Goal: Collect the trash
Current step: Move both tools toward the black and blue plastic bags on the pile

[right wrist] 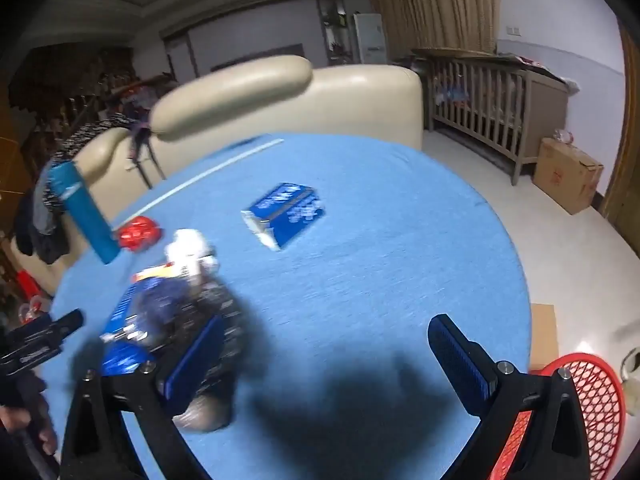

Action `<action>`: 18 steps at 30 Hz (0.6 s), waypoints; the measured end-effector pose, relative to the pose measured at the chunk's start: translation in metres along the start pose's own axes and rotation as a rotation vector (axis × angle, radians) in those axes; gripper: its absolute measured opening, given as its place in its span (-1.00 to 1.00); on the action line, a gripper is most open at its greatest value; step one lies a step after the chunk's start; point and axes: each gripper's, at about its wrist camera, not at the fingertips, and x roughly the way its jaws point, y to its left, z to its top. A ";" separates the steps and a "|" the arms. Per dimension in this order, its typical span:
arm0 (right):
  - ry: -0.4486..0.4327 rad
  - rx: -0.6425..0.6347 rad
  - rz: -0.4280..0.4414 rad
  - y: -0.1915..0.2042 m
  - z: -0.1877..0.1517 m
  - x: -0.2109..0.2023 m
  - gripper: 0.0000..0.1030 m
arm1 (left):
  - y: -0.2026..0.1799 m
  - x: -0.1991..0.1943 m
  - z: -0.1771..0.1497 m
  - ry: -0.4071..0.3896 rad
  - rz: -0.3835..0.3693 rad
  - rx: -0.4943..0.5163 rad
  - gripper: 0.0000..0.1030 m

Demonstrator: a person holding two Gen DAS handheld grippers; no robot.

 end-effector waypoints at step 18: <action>-0.025 -0.113 0.023 0.062 -0.034 -0.053 1.00 | -0.003 -0.033 -0.021 -0.021 -0.012 -0.019 1.00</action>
